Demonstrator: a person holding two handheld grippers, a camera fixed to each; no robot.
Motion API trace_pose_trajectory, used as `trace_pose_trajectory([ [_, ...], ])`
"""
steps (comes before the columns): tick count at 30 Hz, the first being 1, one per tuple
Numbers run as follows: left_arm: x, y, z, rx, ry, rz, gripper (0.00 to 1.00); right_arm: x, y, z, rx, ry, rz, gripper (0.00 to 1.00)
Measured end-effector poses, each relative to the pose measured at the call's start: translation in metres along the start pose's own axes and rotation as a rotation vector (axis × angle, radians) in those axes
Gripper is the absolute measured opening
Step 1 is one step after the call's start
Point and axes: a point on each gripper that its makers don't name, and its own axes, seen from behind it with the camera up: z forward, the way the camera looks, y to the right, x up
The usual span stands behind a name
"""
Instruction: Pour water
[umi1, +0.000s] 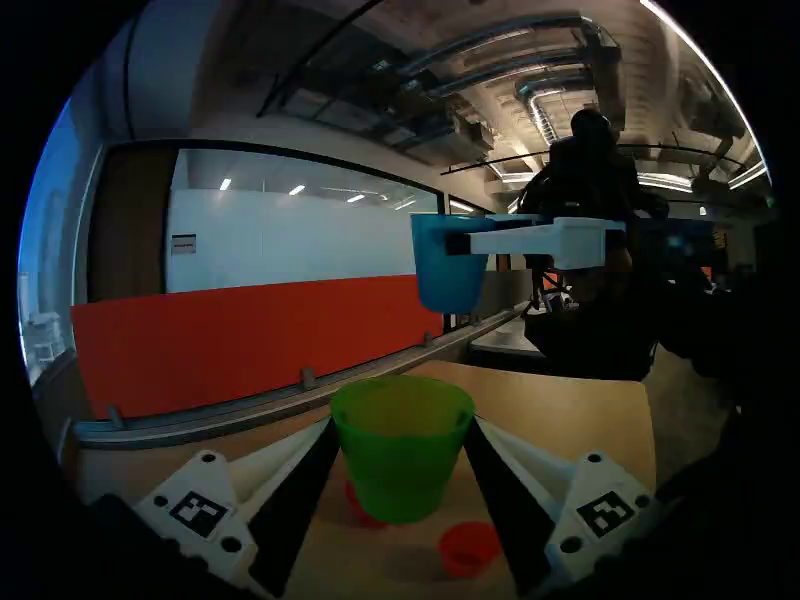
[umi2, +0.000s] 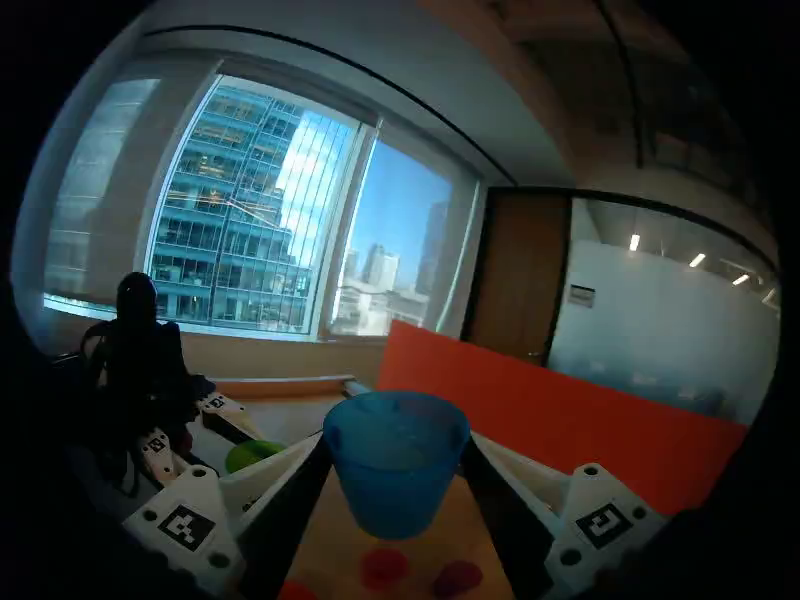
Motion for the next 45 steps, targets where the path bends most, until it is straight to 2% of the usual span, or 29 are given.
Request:
trace_pose_trajectory([
  [14, -0.008, -0.022, -0.008, 0.044, -0.026, 0.008, 0.85, -0.034, 0.03, -0.033, -0.069, -0.042, 0.041, 0.89],
  [29, -0.017, -0.038, -0.016, 0.079, -0.062, 0.021, 0.85, -0.076, 0.058, -0.061, -0.131, -0.079, 0.069, 0.89],
  [45, -0.029, -0.045, -0.017, 0.09, -0.096, 0.018, 0.85, -0.108, 0.061, -0.066, -0.13, -0.097, 0.103, 0.89],
])
